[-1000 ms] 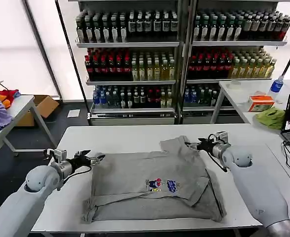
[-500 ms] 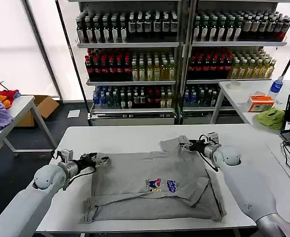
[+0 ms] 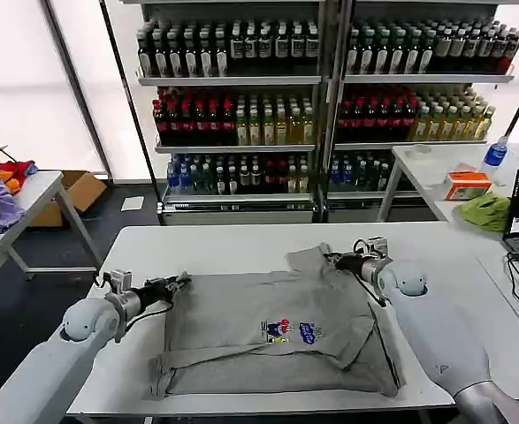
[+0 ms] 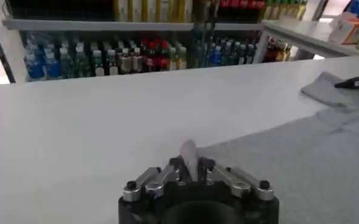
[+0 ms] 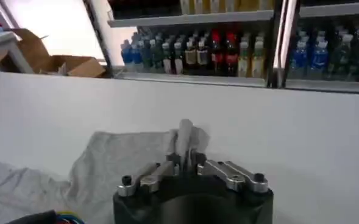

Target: Fold and organize the clothes.

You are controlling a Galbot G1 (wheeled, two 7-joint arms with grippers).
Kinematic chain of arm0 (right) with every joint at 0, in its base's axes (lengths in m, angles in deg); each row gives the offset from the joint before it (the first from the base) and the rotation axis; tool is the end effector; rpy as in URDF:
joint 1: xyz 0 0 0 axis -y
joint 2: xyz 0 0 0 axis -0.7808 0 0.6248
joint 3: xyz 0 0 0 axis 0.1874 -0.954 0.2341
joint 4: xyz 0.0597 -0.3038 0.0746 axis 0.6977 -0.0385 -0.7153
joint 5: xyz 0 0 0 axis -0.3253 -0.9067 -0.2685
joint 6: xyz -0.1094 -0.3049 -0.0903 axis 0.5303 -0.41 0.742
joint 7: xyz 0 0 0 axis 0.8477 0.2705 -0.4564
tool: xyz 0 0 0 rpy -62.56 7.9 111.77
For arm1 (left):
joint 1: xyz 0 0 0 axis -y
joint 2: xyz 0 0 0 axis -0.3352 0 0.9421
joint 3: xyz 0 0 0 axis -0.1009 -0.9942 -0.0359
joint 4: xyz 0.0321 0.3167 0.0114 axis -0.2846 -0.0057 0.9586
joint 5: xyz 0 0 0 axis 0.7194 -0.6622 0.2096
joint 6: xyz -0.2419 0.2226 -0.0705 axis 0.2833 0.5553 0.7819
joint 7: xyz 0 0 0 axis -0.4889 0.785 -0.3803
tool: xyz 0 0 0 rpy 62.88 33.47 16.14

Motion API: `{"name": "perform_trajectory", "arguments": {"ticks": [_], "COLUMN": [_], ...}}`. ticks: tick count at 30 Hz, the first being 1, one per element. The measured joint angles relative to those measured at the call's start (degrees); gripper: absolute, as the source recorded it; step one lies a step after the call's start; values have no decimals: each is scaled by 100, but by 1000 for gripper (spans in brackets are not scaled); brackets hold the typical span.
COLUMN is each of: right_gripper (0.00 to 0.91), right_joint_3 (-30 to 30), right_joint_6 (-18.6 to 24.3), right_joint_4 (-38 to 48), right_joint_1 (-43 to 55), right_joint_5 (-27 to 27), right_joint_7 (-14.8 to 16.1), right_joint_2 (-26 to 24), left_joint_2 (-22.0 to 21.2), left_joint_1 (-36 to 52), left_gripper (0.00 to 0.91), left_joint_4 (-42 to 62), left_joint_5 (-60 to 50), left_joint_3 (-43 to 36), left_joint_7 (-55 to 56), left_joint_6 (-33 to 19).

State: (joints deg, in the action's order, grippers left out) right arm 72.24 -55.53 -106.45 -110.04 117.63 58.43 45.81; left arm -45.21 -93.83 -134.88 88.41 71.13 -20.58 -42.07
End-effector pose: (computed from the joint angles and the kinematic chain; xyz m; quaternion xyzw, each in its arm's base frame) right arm 0.4799 -0.0940 -0.2614 0.2049 -0.9309 -0.0305 0.3009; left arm 0.3964 0.1379 -0.2734 -0.2178 -0.9264 0.0042 0.3073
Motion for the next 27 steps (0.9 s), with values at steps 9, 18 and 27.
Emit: {"name": "perform_trajectory", "arguments": {"ticks": [9,18,27], "right_gripper": [0,0,0], "right_joint_3": [445,1184,2308], "right_joint_6": [-74,-91,-99], "right_joint_4": [-908,-2319,-3804], "right_joint_1": [-451,-1404,-3058], "right_joint_5": [616,1280,1741], "right_joint_7": [-300,-698,-1027], "right_joint_2": [-162,-482,-756], "left_joint_2": [103,291,294], "left_joint_1": [-96,-796,-2267], "left_gripper": [20,20,10], "left_joint_4": [-391,-1472,-2848], "left_joint_5": [219,354,220], "left_joint_3": [201,852,1768], "left_joint_7": [241,560,900], "left_joint_6": [9,-32,159]}}
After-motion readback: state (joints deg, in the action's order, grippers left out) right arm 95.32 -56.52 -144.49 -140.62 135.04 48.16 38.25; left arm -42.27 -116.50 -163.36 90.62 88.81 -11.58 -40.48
